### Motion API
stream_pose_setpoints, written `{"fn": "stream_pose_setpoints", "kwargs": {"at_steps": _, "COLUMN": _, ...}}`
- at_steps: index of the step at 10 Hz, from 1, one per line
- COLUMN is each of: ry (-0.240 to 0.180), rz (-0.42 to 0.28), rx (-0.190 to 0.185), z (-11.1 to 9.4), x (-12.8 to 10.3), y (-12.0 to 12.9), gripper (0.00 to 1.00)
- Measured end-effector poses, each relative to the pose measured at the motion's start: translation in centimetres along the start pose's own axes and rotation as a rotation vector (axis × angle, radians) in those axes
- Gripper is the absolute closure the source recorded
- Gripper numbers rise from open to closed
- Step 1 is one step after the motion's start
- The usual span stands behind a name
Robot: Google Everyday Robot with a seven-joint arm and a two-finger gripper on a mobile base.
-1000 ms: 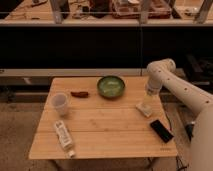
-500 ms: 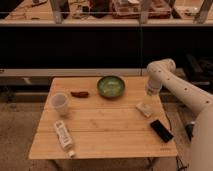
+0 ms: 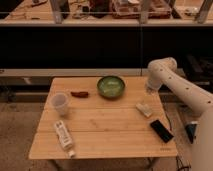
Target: Drag the pepper across the table
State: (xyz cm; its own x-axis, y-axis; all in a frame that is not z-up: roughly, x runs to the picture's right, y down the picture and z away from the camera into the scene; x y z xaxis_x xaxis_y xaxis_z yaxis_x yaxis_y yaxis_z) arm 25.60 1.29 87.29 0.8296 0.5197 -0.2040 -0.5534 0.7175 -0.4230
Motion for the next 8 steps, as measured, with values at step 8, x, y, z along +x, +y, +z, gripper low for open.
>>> {"fn": "stream_pose_setpoints", "kwargs": {"at_steps": 8, "ry": -0.54, "rz": -0.459, "rx": 0.131, "z": -9.4, "x": -22.1, "y": 2.7, "gripper": 0.2}}
